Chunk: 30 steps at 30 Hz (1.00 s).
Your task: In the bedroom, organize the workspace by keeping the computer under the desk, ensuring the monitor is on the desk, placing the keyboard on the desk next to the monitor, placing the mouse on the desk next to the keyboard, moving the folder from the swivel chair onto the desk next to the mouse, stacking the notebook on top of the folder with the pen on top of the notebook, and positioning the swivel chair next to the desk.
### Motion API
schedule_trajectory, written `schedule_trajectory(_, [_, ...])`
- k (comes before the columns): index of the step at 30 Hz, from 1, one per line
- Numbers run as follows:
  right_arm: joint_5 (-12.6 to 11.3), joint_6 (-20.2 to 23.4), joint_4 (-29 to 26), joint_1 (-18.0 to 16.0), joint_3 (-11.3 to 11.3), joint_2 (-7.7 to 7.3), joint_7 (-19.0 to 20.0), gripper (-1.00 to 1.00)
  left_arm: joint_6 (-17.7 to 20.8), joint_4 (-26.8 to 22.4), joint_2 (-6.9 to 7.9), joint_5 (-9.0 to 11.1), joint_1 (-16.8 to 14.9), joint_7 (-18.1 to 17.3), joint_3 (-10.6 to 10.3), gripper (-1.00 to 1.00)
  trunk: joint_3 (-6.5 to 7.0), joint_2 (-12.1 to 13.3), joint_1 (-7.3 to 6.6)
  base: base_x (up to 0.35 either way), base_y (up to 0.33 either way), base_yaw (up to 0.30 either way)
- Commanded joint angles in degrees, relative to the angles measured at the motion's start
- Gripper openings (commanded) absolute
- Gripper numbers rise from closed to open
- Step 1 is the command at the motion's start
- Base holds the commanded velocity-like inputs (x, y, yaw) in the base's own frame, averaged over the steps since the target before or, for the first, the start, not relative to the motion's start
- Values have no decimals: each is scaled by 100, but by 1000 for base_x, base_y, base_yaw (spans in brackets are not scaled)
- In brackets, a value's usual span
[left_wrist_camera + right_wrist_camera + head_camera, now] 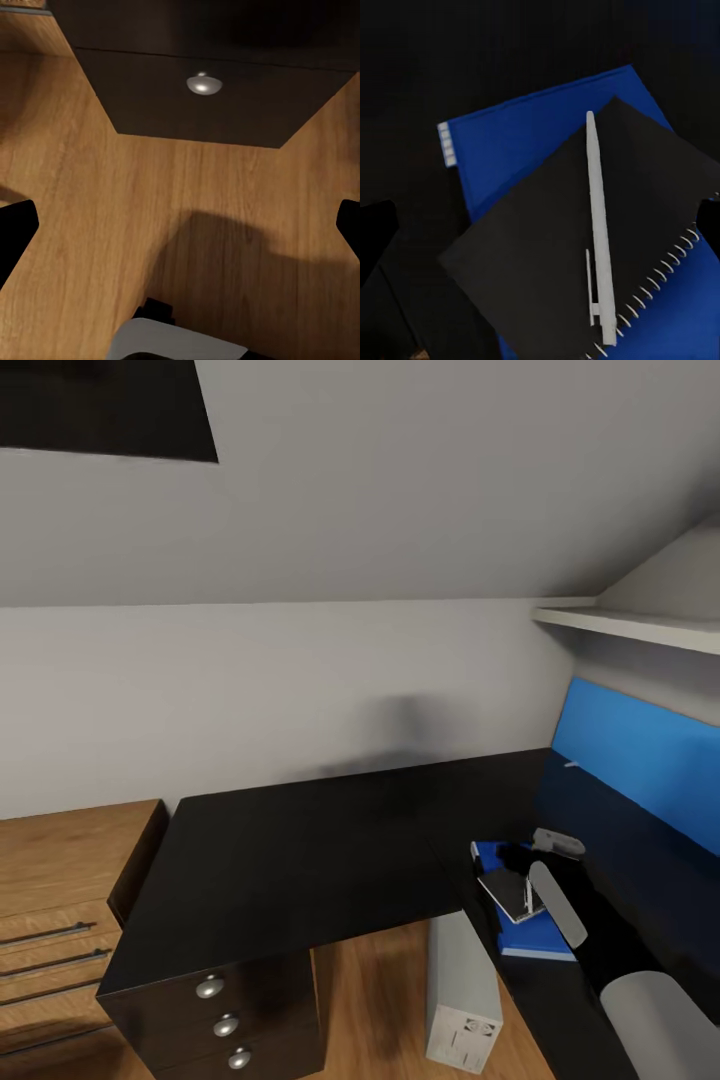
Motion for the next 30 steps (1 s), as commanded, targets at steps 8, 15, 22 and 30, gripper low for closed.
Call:
schedule_trajectory(8, [550, 9, -263, 10, 736, 652, -596, 100, -37, 1, 4, 55, 1, 16, -20, 100, -6, -4, 1, 0, 0, 0])
schedule_trajectory(15, [675, 13, -249, 28, 976, 1196, -813, 100, -323, 11, 4, 56, -1, 4, -20, 100, -6, -4, 1, -157, 91, 0])
schedule_trajectory(22, [644, 8, -261, 29, 1227, 1266, -804, 100, -341, 12, 10, 56, 1, 14, -20, 100, -6, -4, 1, -280, 172, 0])
schedule_trajectory(30, [637, 9, -271, 34, 1251, 1286, -796, 100, -338, 12, 13, 64, -1, 37, -20, 100, -4, -4, 1, -330, 10, 5])
